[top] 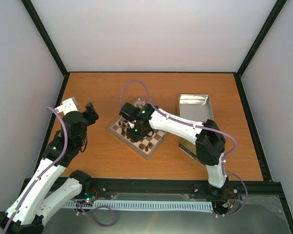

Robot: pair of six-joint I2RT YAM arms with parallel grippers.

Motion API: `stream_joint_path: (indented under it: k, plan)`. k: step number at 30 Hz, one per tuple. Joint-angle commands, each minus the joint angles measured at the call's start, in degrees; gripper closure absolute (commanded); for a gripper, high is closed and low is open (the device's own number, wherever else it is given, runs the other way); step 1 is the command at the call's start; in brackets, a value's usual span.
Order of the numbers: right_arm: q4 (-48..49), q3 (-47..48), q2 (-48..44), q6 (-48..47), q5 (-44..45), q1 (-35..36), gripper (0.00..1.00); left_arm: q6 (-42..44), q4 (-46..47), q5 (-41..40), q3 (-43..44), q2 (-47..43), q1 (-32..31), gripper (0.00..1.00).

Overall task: Set up the chess pieces on the board
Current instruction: Place the chess piece on the chessboard.

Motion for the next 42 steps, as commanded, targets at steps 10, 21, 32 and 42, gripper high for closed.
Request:
stream_joint_path:
  k: [10, 21, 32, 42]
  plan:
    - [-7.9, 8.1, 9.0, -2.9, 2.7, 2.3, 0.91, -2.6, -0.2, -7.5, -1.1, -8.7, -0.1, 0.17]
    - [-8.2, 8.5, 11.9, -2.9, 6.5, 2.6, 0.90, -2.7, -0.3, -7.0, -1.2, -8.3, -0.1, 0.17]
    - [-8.3, 9.3, 11.7, -2.9, 4.2, 2.6, 0.77, -2.7, -0.2, -6.8, -1.4, -8.1, -0.1, 0.17]
    - [-6.9, 9.2, 10.3, -2.4, 2.7, 2.5, 0.78, -2.6, -0.3, -6.5, -1.4, -7.9, -0.1, 0.17]
